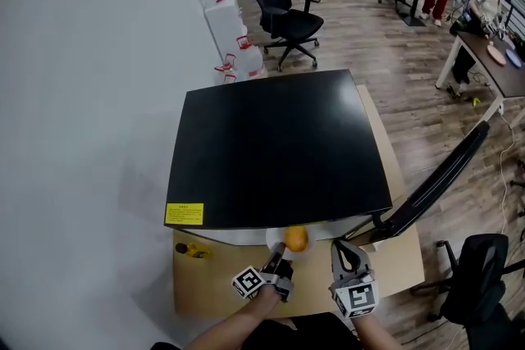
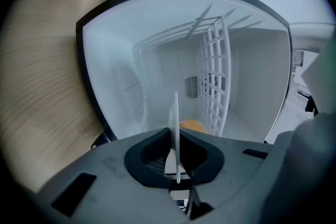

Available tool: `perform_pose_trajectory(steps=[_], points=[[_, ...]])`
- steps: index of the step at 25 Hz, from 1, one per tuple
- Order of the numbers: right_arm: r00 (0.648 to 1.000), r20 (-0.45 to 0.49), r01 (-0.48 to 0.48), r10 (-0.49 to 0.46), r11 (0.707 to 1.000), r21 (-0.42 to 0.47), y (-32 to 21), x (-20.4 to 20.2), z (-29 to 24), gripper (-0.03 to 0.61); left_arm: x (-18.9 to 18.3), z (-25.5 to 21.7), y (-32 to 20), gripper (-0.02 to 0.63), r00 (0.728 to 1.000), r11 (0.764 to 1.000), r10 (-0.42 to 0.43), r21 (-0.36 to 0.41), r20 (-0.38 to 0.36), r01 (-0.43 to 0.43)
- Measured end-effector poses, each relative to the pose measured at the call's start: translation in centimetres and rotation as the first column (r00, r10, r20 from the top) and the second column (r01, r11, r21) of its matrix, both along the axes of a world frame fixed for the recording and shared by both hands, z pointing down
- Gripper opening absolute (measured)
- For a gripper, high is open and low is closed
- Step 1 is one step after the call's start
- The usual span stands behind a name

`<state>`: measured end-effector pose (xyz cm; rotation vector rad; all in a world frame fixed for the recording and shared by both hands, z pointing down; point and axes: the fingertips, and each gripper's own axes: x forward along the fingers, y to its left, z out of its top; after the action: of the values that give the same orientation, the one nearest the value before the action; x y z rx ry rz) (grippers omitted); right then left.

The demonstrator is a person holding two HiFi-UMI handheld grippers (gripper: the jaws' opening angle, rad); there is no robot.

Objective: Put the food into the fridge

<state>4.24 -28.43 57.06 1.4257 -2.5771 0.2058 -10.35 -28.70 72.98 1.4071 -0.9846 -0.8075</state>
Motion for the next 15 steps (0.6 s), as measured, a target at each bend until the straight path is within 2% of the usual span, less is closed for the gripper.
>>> perform_pose_trajectory(steps=[10, 15], points=[[1.000, -0.025, 0.002, -0.003, 1.000, -0.011, 0.1, 1.0, 0.0, 0.060, 1.3, 2.9, -2.7, 0.025, 1.000, 0.998, -0.017, -0.056, 0.007, 0.017], [1.000, -0.024, 0.004, -0.005, 1.000, -0.022, 0.6, 1.4, 0.5, 0.060, 2.4, 3.8, -4.6, 0.025, 1.000, 0.999, -0.001, -0.042, 0.016, 0.002]])
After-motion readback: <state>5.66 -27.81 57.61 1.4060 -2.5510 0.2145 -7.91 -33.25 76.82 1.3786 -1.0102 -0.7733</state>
